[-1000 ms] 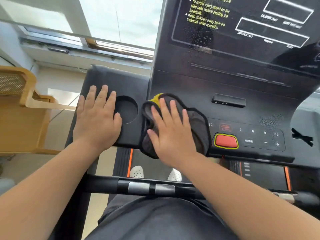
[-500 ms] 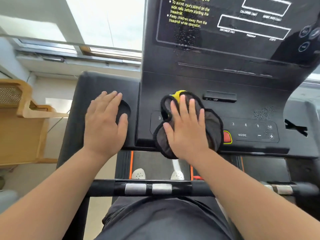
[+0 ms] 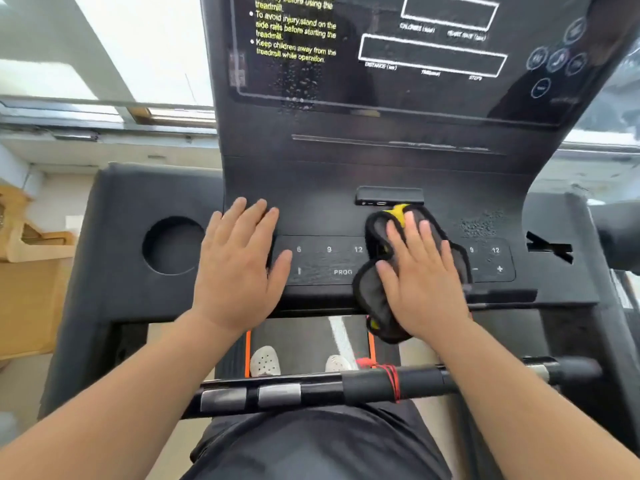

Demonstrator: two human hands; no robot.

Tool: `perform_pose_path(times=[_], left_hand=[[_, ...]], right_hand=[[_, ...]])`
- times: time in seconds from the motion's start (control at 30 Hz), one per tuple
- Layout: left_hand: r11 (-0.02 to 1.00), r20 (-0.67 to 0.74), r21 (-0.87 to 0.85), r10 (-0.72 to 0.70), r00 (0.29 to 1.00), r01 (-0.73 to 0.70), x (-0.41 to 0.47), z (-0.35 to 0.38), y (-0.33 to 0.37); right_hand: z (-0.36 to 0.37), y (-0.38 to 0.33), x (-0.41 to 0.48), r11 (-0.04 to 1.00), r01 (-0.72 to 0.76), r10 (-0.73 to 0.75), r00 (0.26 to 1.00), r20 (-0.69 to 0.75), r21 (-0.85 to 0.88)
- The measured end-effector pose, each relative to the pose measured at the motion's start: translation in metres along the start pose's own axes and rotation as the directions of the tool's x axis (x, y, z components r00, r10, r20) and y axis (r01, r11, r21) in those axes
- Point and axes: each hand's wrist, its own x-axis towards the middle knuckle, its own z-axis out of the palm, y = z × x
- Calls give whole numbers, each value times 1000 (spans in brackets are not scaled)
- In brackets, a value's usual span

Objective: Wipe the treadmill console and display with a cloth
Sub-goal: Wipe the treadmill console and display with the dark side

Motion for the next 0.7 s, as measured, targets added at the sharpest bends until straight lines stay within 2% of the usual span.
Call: perform_pose_path(times=[0.1, 0.17, 0.2, 0.27, 0.33, 0.4, 0.47, 0.57, 0.7], left_hand=[[997, -9, 81, 17, 1000, -16, -3, 7, 13], [994, -8, 106, -18, 1000, 18, -5, 10, 18], [993, -11, 113, -37, 999, 38, -6, 12, 21], [990, -20, 123, -59, 998, 61, -8, 15, 29], [990, -24, 129, -56, 998, 59, -7, 18, 39], [991, -22, 128, -42, 999, 45, -5, 20, 49], [991, -20, 129, -32, 999, 35, -1, 24, 60], [987, -45, 156, -32, 998, 39, 8, 33, 77], [980, -70, 188, -45, 997, 57, 18, 46, 100]], right_hand=[[-6, 43, 7, 989, -148, 147, 989, 34, 29], [-7, 40, 8, 985, -170, 168, 985, 39, 40], [-7, 30, 7, 991, -127, 126, 992, 20, 44], [-4, 2, 3, 997, 65, -64, 998, -23, 39], [1, -19, 1, 962, 273, -272, 961, -48, 5], [3, -23, 2, 925, 380, -379, 924, -50, 5], [5, -10, 3, 904, 427, -426, 903, -57, 13], [8, 30, -1, 917, 398, -396, 916, -67, 20], [10, 100, -12, 967, 252, -254, 964, -74, -38]])
